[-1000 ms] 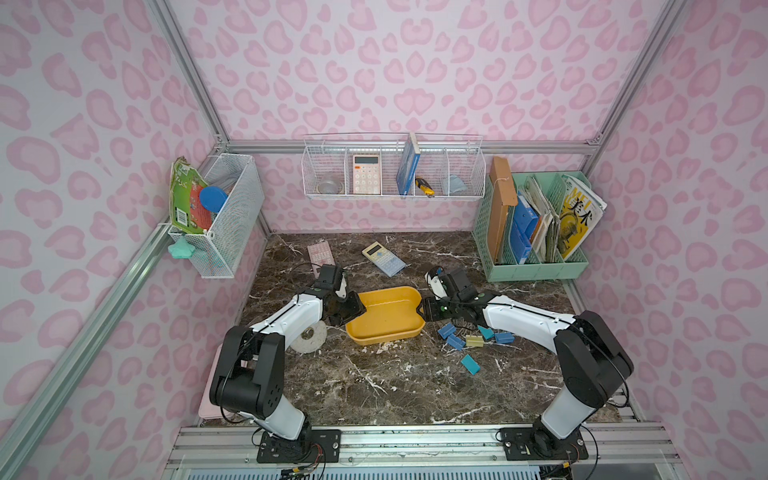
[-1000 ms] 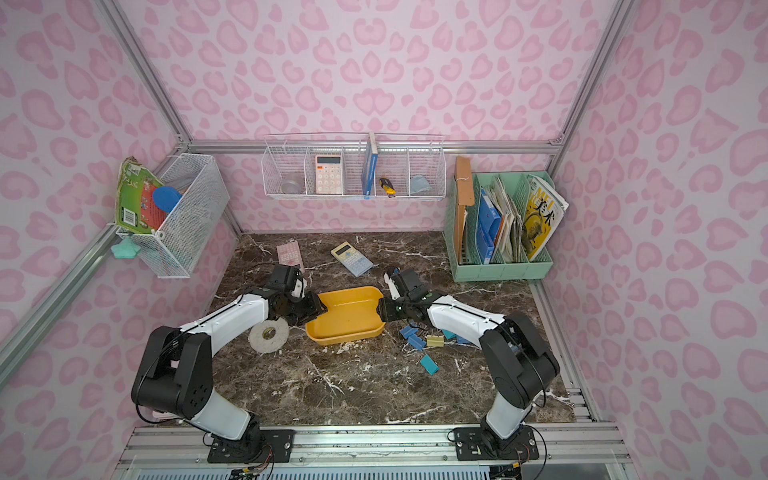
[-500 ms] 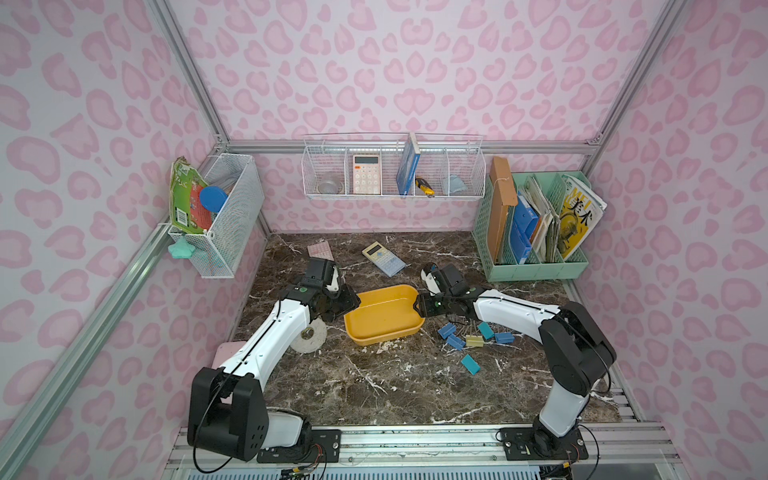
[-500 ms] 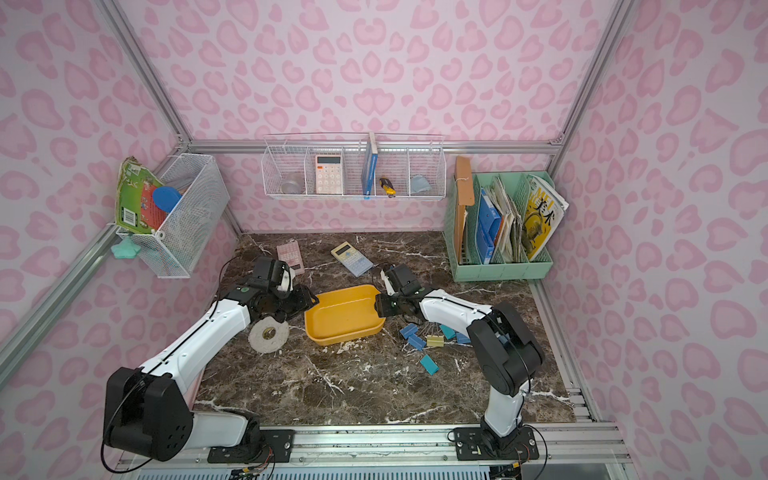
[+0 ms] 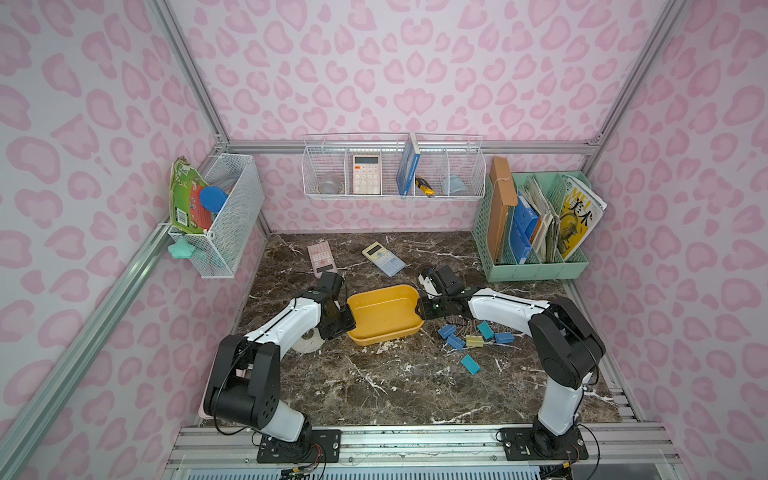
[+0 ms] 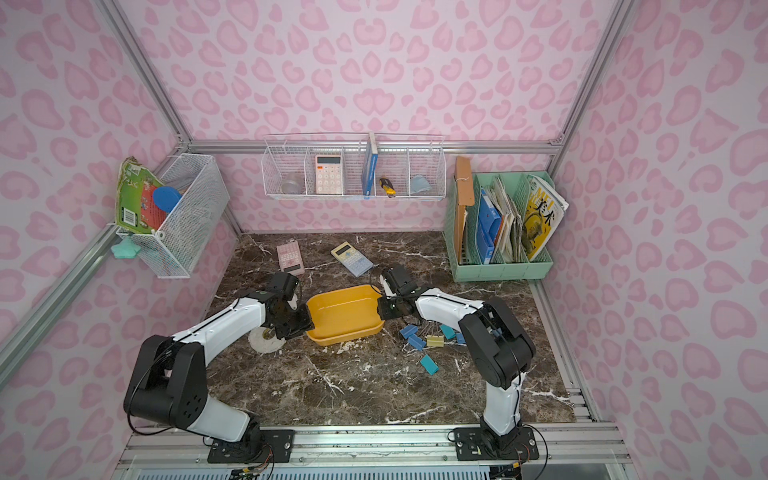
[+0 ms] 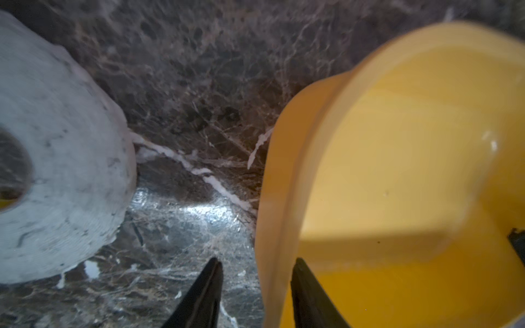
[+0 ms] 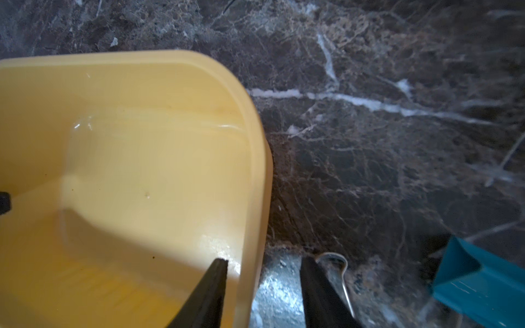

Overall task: Put the binder clips in the storage box
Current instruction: Move the storage box to the center of the board.

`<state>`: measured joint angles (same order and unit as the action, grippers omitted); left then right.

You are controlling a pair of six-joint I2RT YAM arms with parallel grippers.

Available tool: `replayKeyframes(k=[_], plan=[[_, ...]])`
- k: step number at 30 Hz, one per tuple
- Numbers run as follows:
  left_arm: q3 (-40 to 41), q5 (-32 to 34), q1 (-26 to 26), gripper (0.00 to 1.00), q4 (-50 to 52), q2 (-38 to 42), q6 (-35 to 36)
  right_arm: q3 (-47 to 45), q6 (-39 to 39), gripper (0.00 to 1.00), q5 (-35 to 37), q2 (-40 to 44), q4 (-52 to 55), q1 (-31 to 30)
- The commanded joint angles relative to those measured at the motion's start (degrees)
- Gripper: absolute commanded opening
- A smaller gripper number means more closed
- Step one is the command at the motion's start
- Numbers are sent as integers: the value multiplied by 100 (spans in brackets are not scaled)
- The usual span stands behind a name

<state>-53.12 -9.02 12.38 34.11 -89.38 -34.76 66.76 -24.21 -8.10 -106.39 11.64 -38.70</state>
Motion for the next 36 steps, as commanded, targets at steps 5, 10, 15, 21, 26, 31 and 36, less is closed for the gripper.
replayKeyframes(k=[5,10,15,21,26,31,36], plan=[[330,134,445,42,-185,176,-200,-506,-206,36,86,416,37,-259],[672,220,860,41,39,708,-426,-1207,-661,36,273,1128,60,-855],[1209,302,1366,40,249,1480,-883,-1854,-1336,36,457,1818,76,-1529],[1697,445,1971,39,522,2410,-1405,-2346,-1855,36,845,2533,465,-2094],[1727,579,2588,39,589,2519,-1741,-2551,-2079,44,996,2985,697,-2301],[1754,717,2735,47,624,2487,-1884,-2492,-1992,82,1110,3235,954,-2299],[1792,657,2770,55,945,3114,-1965,-2257,-2273,97,1728,4136,1927,-2213]])
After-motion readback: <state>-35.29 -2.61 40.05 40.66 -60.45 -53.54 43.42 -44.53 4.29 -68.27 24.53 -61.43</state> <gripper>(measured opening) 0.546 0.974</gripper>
